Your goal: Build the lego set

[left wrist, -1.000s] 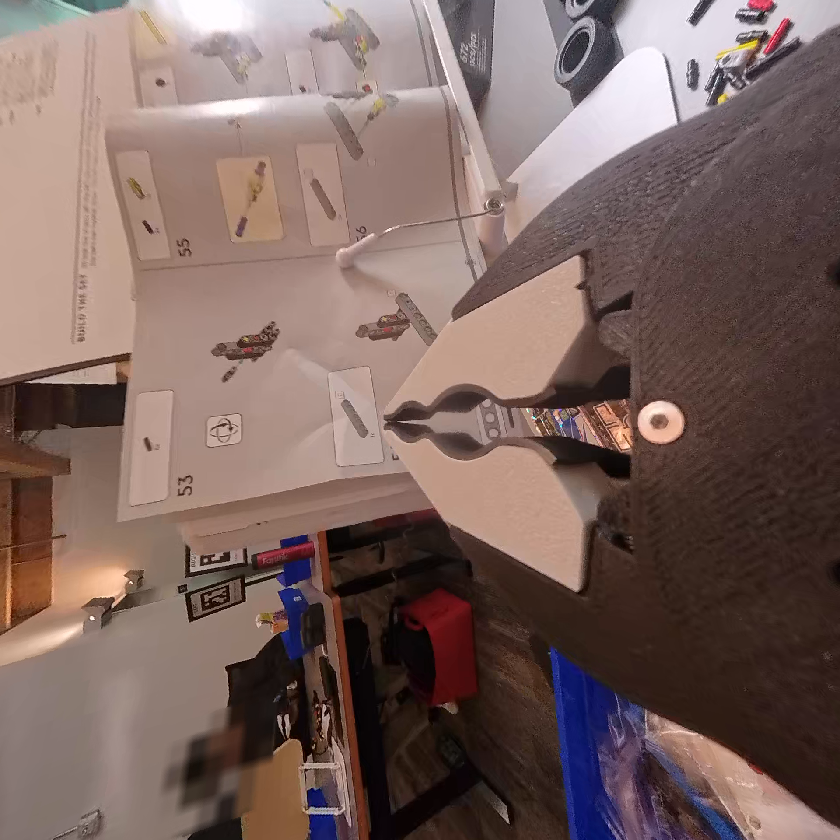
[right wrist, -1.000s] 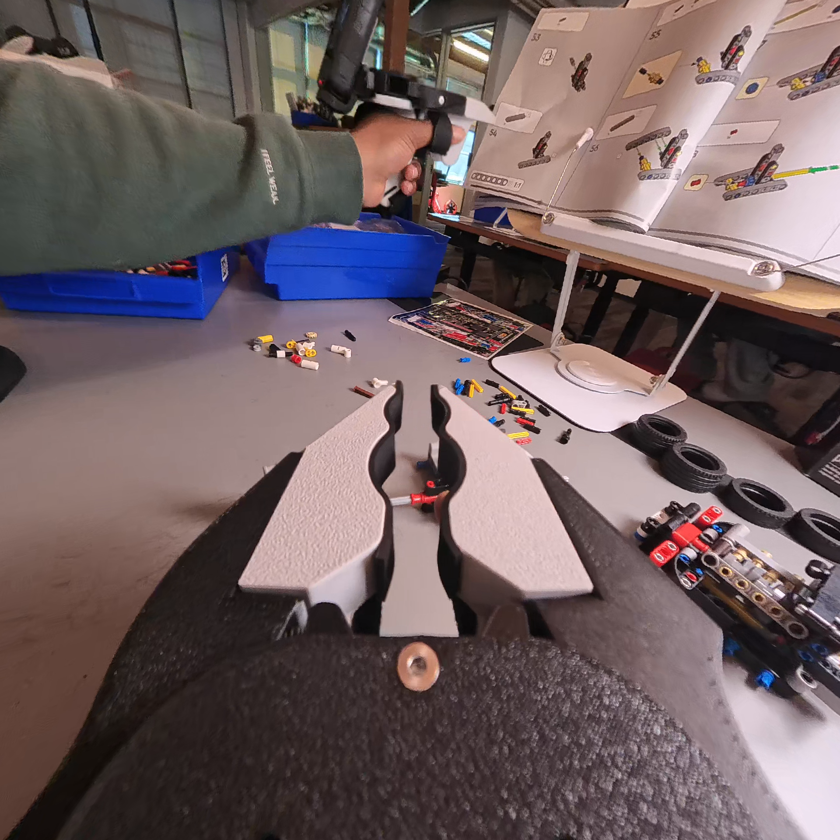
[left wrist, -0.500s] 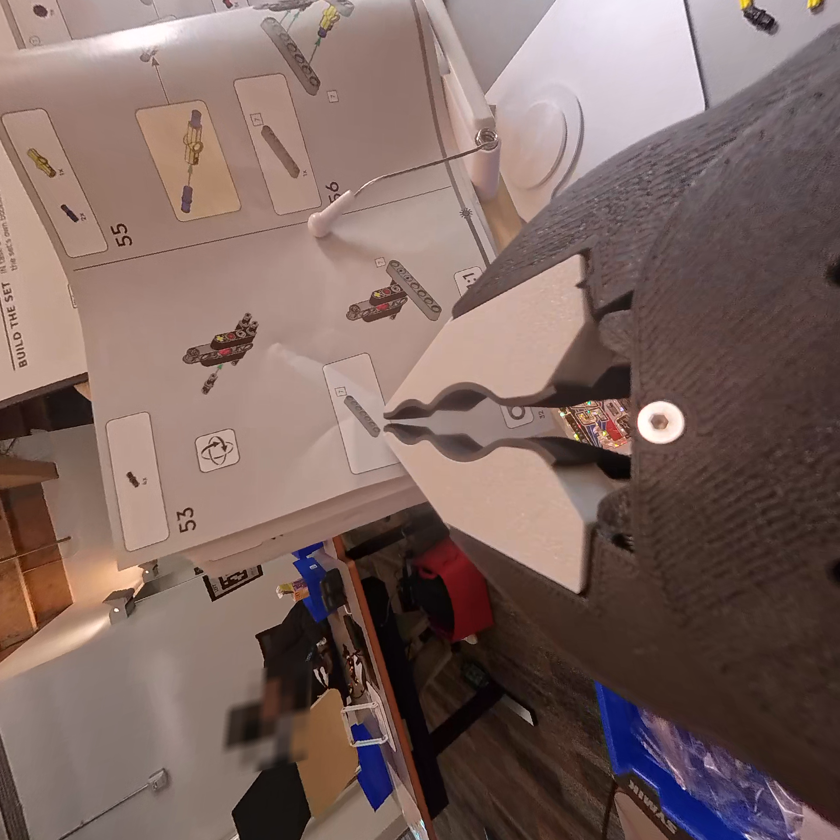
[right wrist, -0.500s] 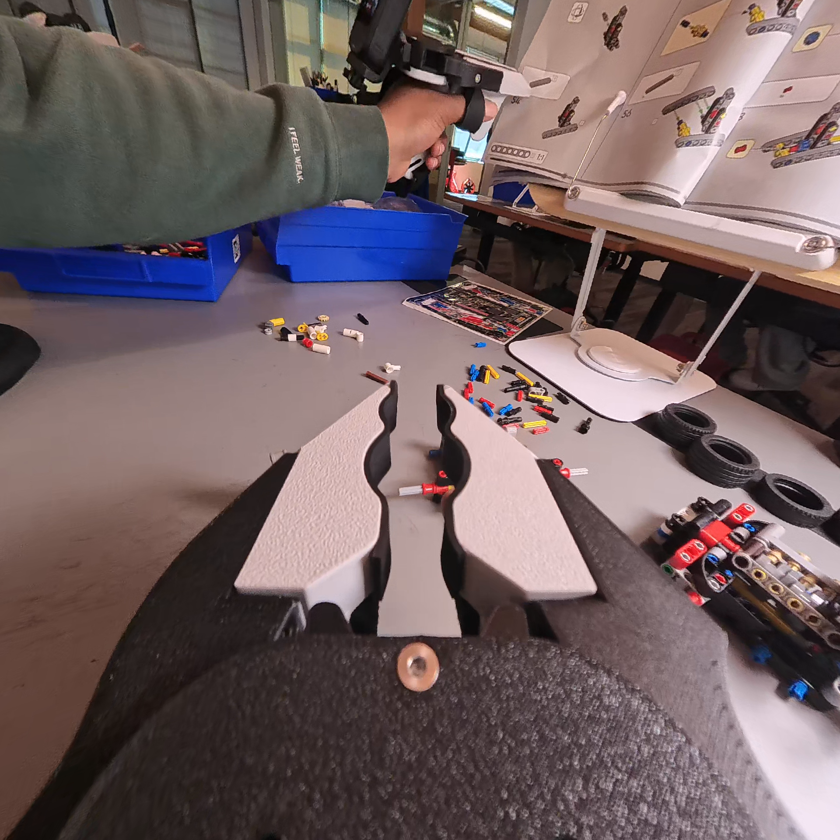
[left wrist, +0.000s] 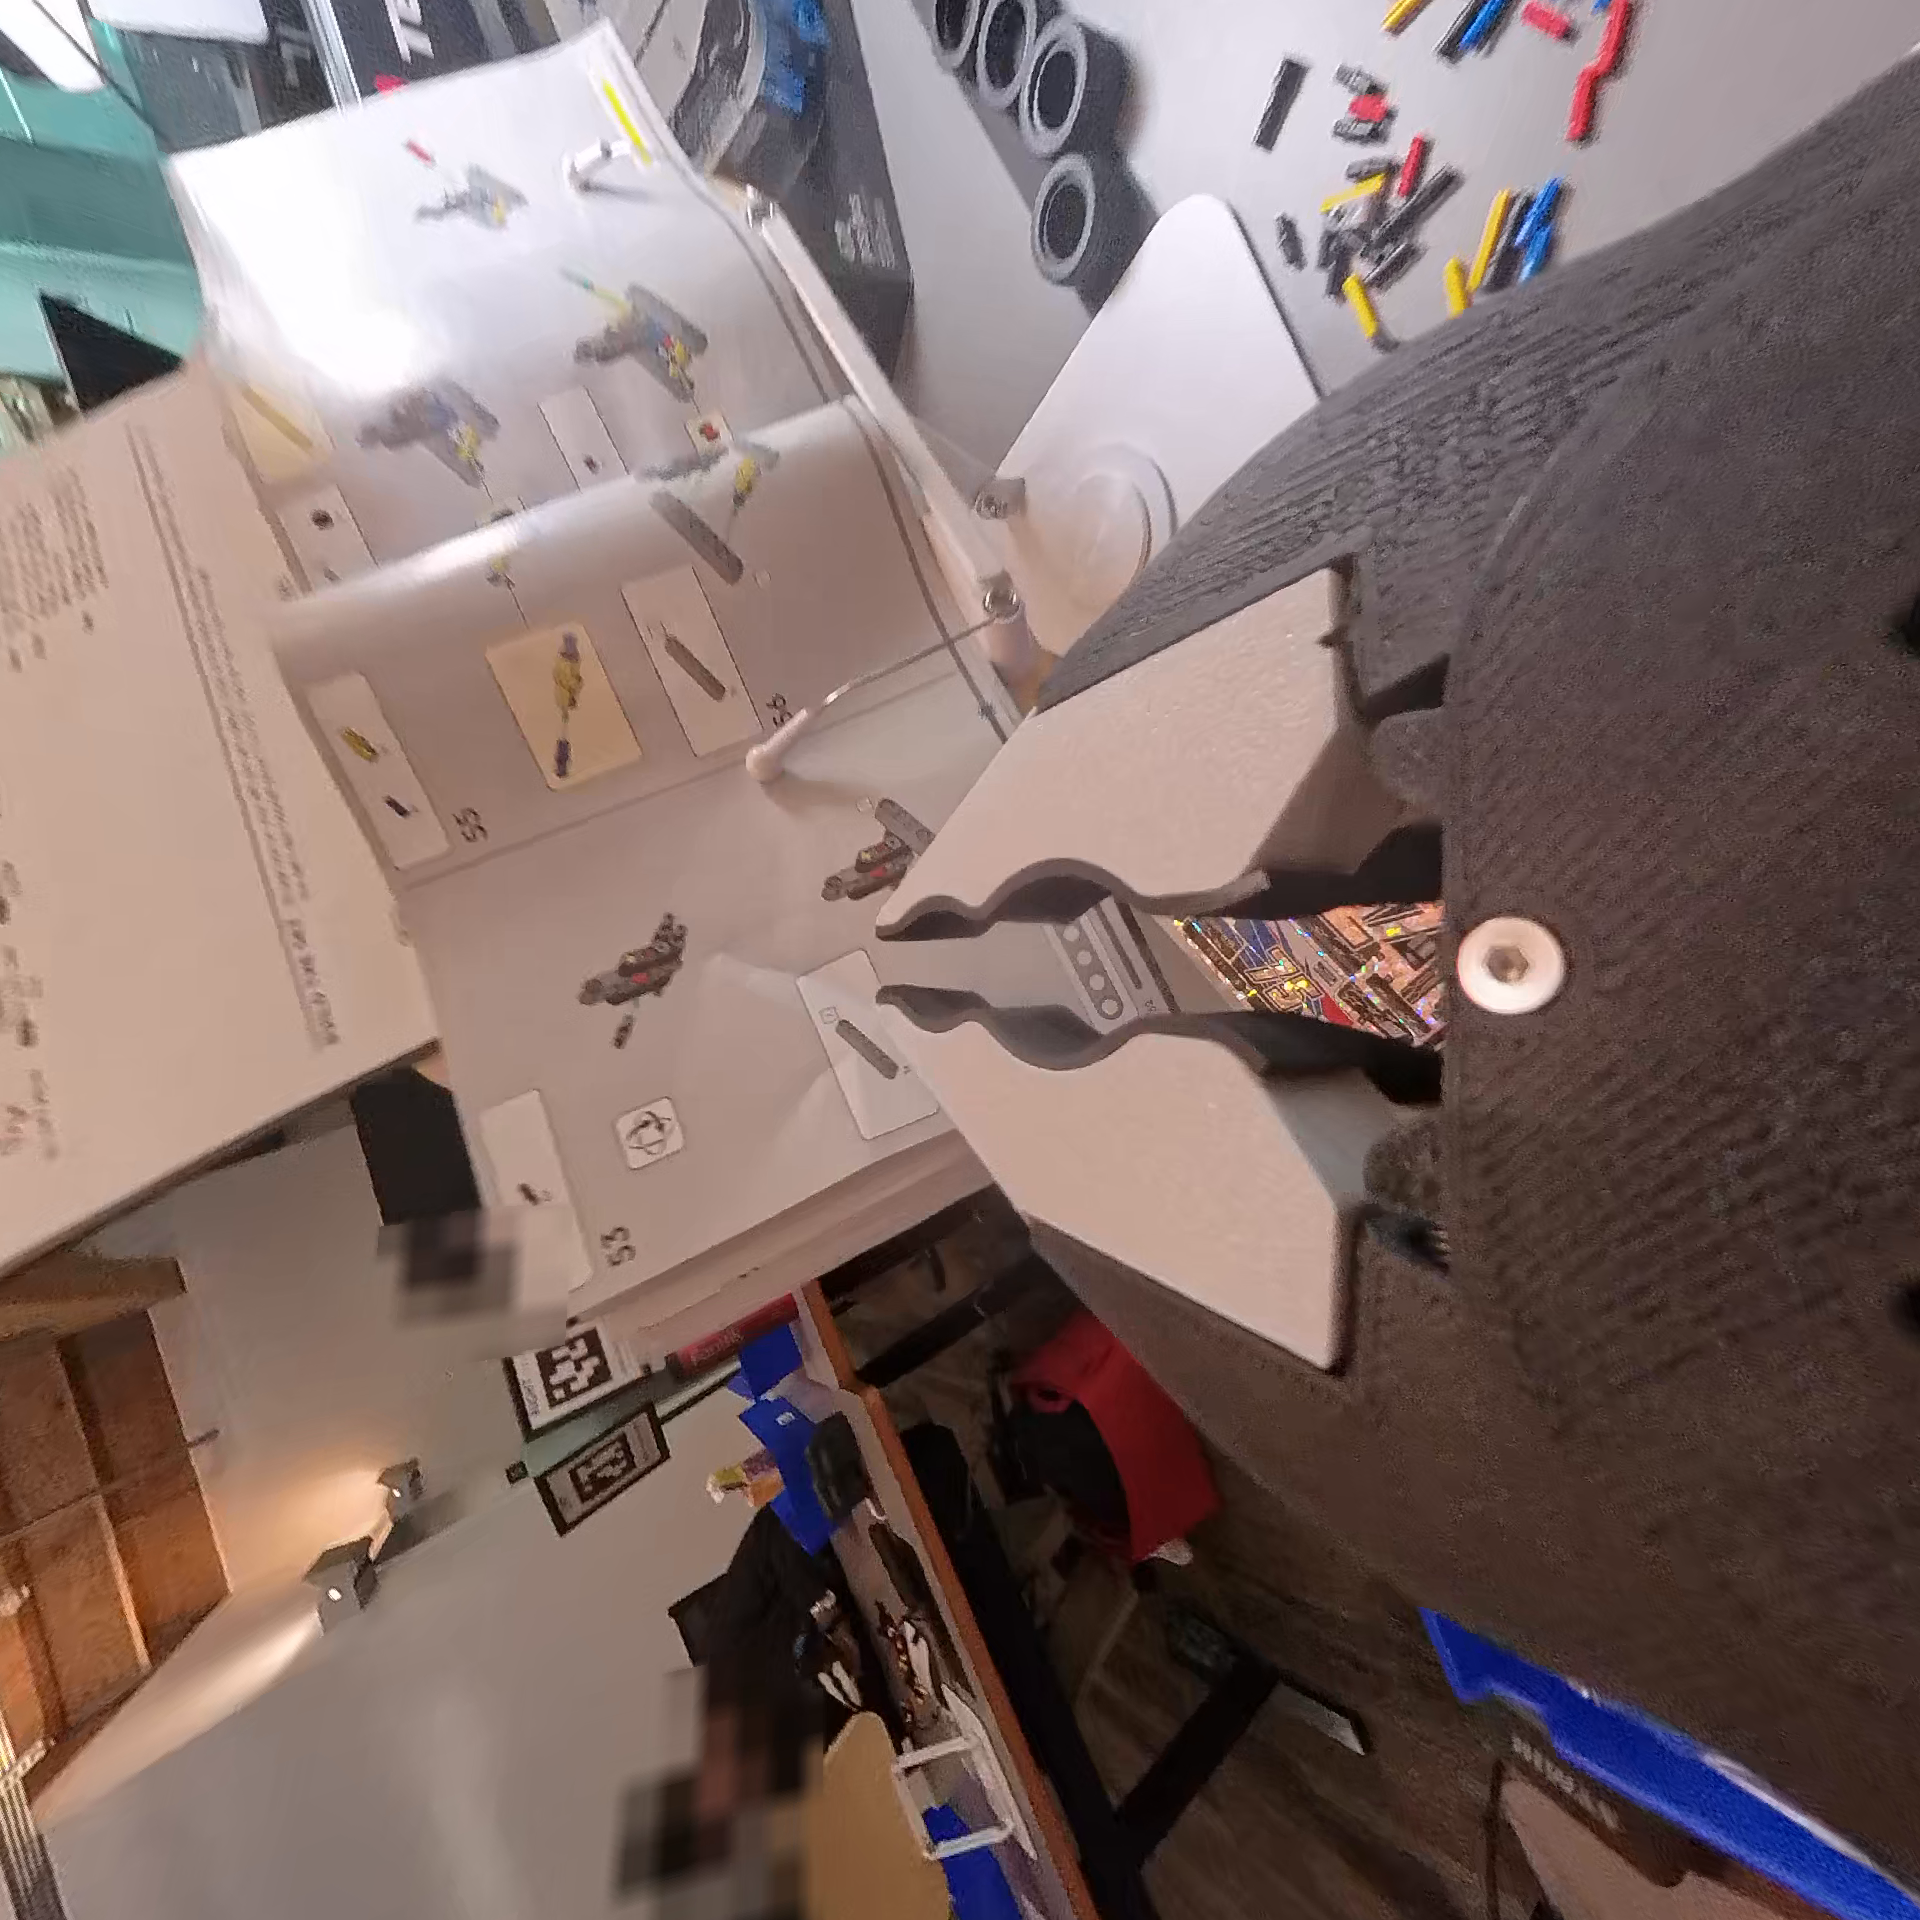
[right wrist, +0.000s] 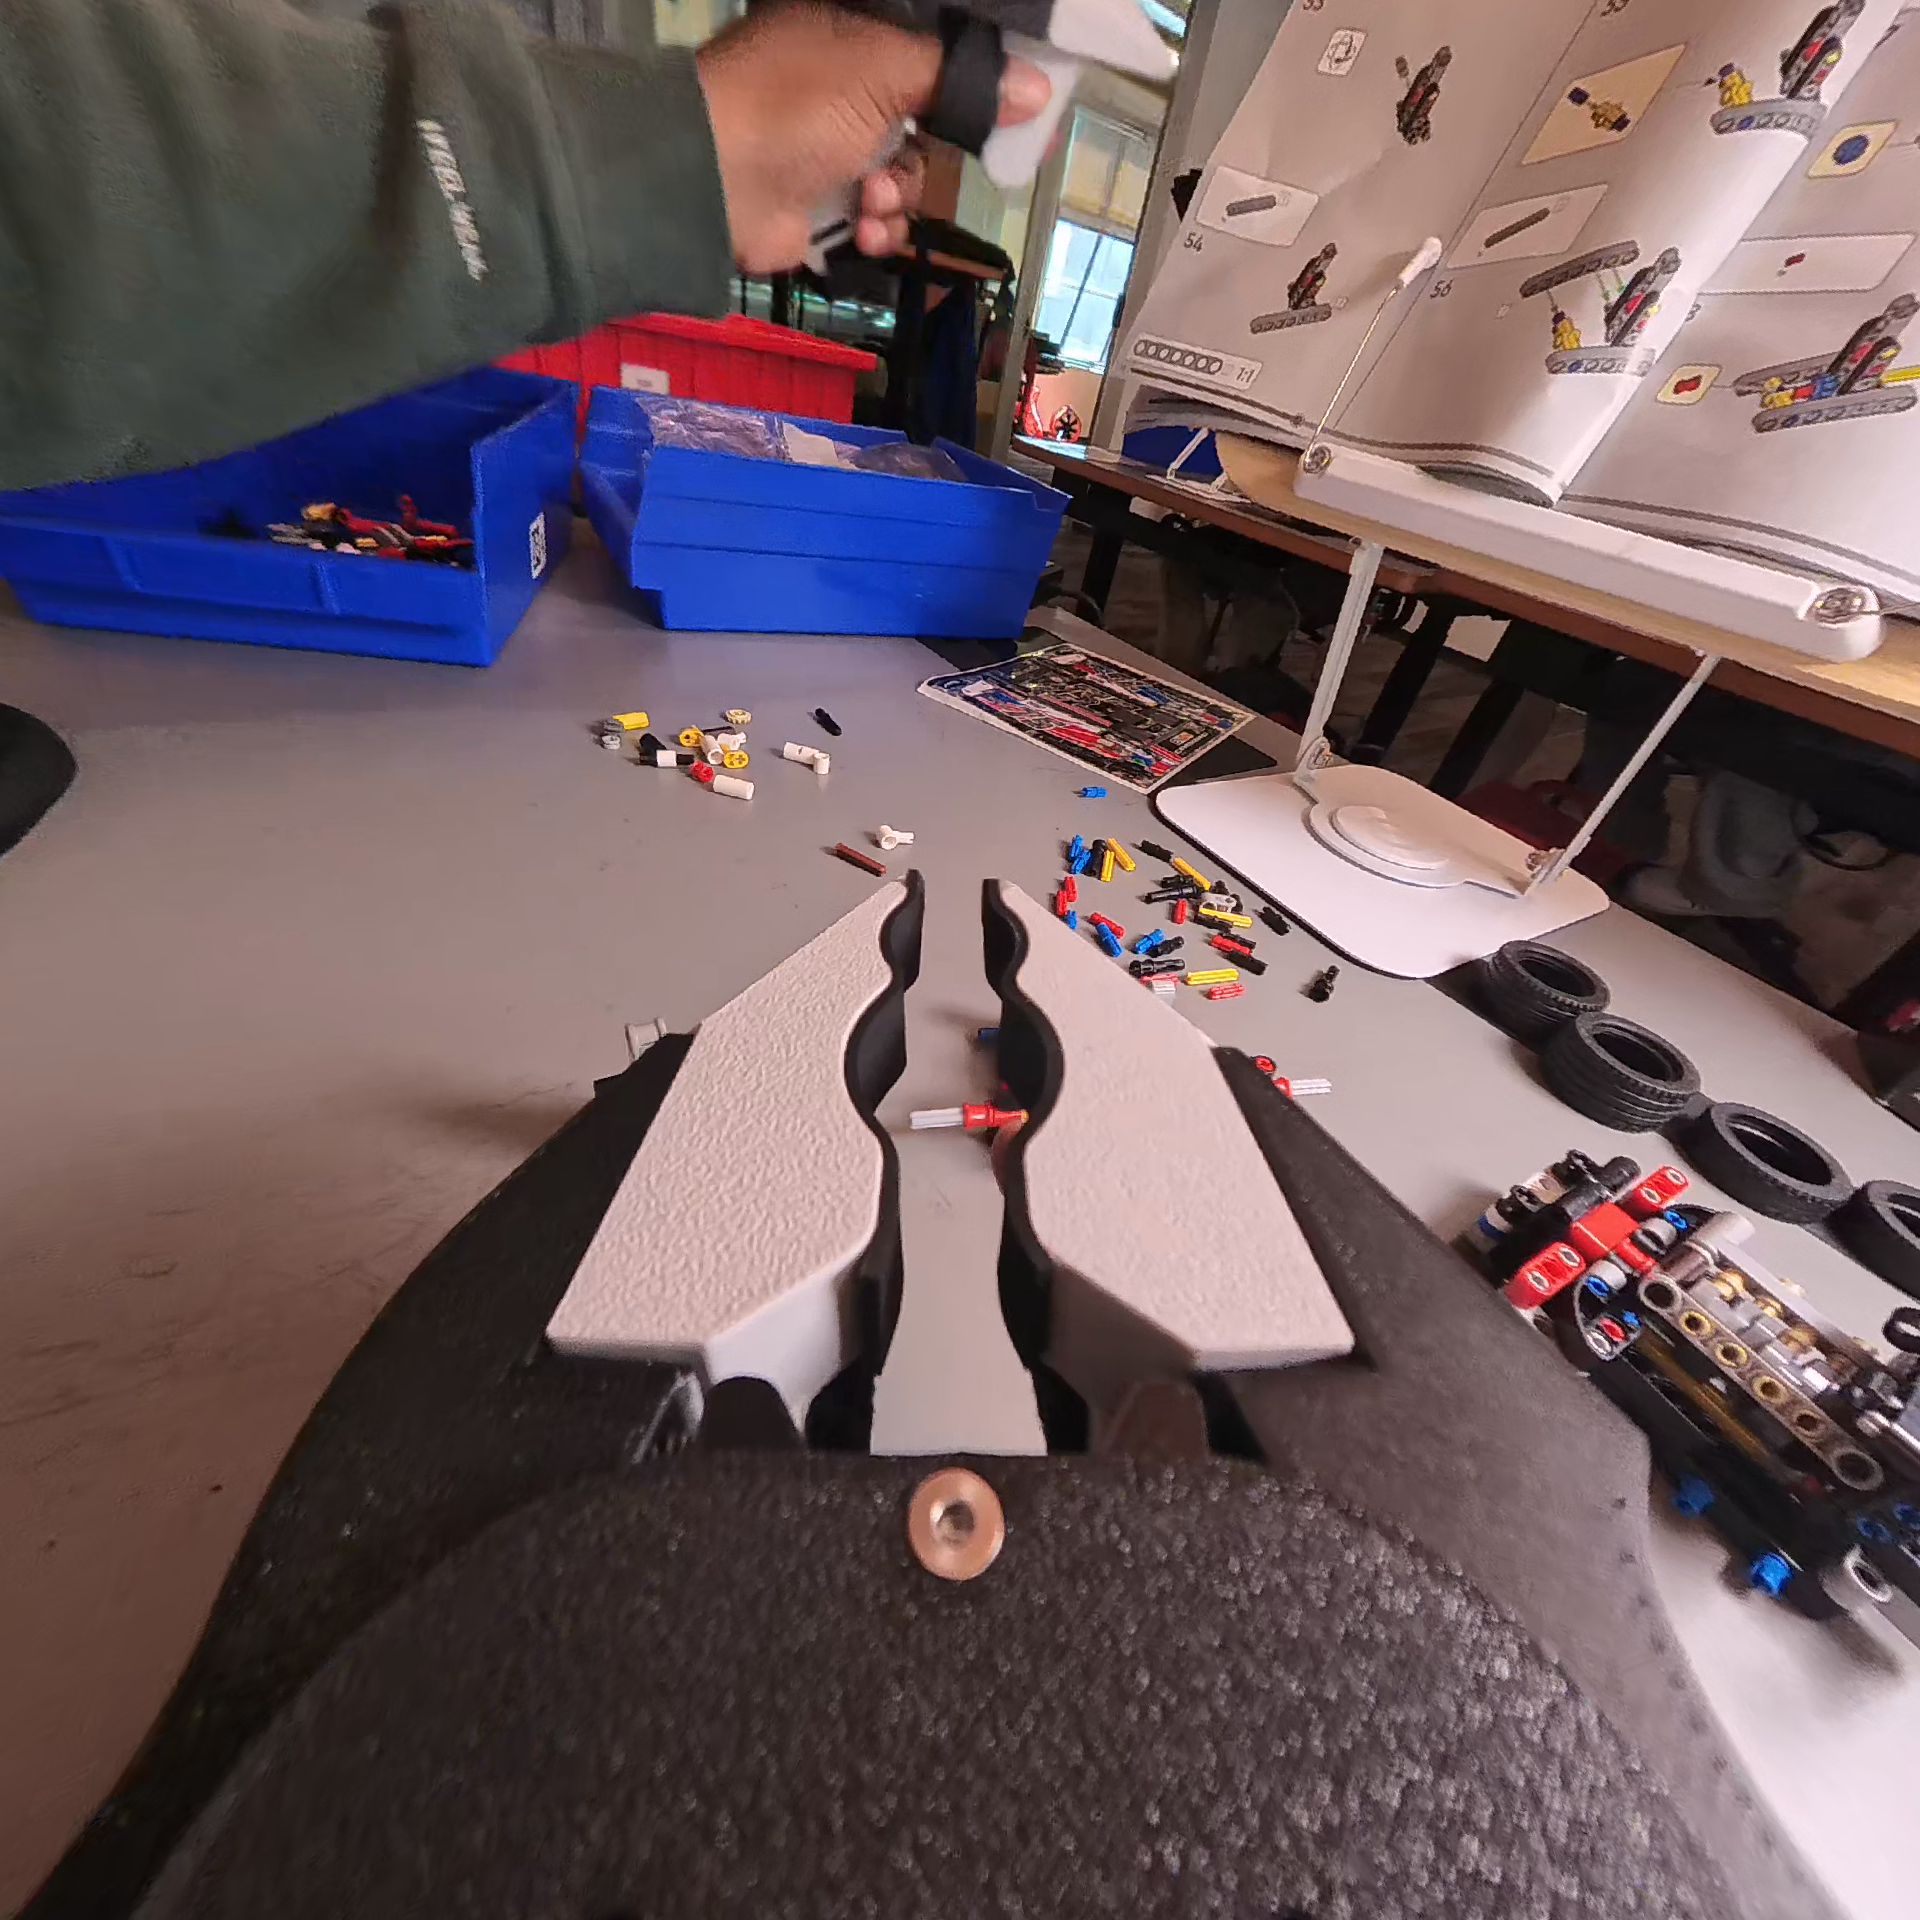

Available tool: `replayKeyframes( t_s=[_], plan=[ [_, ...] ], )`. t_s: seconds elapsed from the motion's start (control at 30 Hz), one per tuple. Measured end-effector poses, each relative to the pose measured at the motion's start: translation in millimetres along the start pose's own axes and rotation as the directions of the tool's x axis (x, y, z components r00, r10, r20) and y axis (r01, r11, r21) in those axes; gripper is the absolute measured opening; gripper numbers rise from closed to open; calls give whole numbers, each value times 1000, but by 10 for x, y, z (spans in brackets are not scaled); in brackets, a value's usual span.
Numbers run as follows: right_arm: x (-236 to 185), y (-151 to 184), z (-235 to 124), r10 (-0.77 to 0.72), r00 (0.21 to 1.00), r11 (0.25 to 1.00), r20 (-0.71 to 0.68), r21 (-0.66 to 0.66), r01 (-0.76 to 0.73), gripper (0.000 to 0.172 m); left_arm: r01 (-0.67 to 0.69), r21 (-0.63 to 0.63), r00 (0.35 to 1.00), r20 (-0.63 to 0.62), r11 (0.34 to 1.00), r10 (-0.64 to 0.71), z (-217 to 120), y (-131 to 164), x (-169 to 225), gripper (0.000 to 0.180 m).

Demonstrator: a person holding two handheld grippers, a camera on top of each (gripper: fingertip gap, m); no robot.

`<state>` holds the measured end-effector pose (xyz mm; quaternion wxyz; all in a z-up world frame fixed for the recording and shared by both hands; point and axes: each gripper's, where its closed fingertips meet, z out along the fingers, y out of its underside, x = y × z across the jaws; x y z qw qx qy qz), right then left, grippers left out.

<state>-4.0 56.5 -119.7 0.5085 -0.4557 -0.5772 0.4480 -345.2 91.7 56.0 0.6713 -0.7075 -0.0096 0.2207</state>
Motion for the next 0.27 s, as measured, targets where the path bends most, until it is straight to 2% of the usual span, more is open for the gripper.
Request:
replayKeyframes(
  t_s=[0.13, 0.27],
  plan=[
    [10, 26, 0, -6, 1000, 1000, -9, -10, 6, 9, -54, -10, 994, -91, 999, 53, -567, -264, 69, 9],
    [-21, 61, 14, -15, 1000, 1000, -8, -27, 15, 8, -148, -173, 975, -189, 974, 114, -1214, -160, 32, 15]
  ],
)
